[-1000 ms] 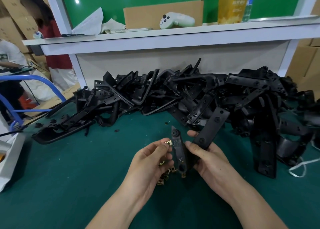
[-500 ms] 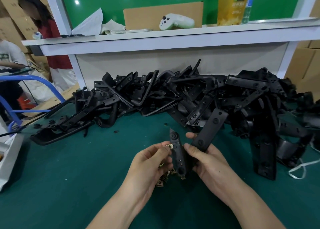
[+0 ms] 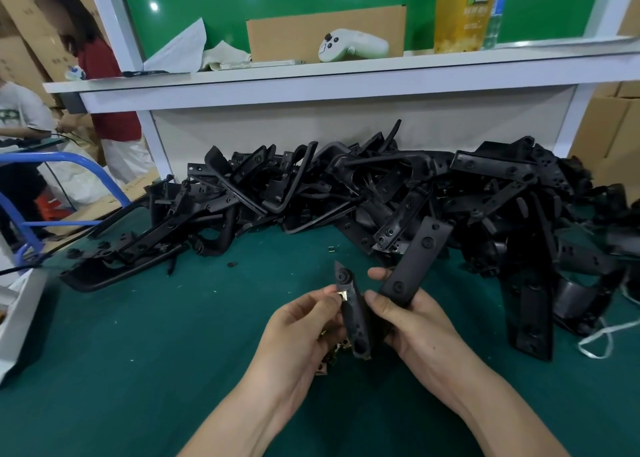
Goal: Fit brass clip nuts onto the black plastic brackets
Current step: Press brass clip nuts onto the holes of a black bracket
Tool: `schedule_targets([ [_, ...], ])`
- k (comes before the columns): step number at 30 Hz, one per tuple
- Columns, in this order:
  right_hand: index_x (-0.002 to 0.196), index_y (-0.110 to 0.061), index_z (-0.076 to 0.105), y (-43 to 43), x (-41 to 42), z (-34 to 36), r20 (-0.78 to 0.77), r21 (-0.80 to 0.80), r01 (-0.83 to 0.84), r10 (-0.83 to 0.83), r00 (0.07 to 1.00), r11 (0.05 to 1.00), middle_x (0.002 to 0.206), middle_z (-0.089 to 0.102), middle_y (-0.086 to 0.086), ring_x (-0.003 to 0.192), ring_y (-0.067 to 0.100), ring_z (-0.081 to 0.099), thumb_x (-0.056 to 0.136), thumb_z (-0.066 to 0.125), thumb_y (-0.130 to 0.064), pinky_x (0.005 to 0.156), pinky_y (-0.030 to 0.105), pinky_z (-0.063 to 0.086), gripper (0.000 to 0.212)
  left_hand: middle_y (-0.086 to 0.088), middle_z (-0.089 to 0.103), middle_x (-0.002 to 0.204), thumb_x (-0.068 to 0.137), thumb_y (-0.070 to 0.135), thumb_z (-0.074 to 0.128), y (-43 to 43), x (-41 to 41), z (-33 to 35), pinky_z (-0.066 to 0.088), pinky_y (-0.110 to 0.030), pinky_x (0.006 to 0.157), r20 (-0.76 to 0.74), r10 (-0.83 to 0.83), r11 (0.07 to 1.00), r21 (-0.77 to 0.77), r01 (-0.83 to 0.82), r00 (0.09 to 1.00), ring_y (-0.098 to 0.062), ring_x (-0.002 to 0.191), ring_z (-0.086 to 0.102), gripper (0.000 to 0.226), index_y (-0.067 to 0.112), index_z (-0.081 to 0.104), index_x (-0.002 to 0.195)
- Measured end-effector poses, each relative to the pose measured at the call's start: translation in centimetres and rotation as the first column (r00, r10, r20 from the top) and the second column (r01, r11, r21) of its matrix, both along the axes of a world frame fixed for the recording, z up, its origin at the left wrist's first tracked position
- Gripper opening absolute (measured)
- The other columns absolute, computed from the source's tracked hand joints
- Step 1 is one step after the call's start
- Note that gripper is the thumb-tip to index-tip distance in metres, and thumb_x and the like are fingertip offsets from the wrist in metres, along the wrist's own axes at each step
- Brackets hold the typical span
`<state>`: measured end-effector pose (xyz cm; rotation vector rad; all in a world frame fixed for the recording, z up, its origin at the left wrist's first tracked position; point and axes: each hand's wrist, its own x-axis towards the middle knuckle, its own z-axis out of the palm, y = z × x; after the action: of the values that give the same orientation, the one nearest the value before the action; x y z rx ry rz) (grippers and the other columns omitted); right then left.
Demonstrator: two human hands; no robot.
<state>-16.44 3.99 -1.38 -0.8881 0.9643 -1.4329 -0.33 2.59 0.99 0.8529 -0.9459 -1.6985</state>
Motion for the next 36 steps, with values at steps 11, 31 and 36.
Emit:
schedule_targets([
  [11,0.121,-0.019,0.064,-0.3,-0.3,0.0,0.06,0.011,0.014,-0.015,0.998,1.0,0.098,0.075,0.011,0.09,0.026,0.073,0.075,0.075,-0.018,0.073,0.037,0.058,0.047,-0.012,0.075,0.087,0.096,0.018,0.061,0.6,-0.3,0.1,0.056,-0.022,0.063,-0.026,-0.002,1.0,-0.028,0.001,1.0,-0.016,0.073,0.07,0.022,0.009,0.08,0.092],
  [31,0.12,-0.017,0.063,-0.4,-0.3,0.1,0.109,0.023,0.035,-0.038,0.993,0.999,0.099,0.076,0.014,0.09,0.026,0.074,0.074,0.073,-0.016,0.071,0.036,0.06,0.047,-0.001,0.078,0.09,0.102,0.009,0.053,0.9,0.1,0.2,0.058,-0.023,0.077,0.281,0.089,0.962,-0.274,-0.009,0.956,-0.012,0.083,0.071,0.033,0.024,0.081,0.096],
  [36,0.114,-0.017,0.069,-0.7,-0.8,0.0,0.242,0.063,0.072,-0.085,0.967,0.995,0.101,0.076,0.012,0.09,0.023,0.075,0.072,0.074,-0.012,0.069,0.037,0.062,0.042,0.027,0.067,0.108,0.1,0.042,0.052,0.4,1.9,-0.7,0.048,-0.013,0.085,0.685,0.4,0.797,-0.588,0.138,0.609,0.005,0.104,0.06,0.025,0.04,0.063,0.122],
])
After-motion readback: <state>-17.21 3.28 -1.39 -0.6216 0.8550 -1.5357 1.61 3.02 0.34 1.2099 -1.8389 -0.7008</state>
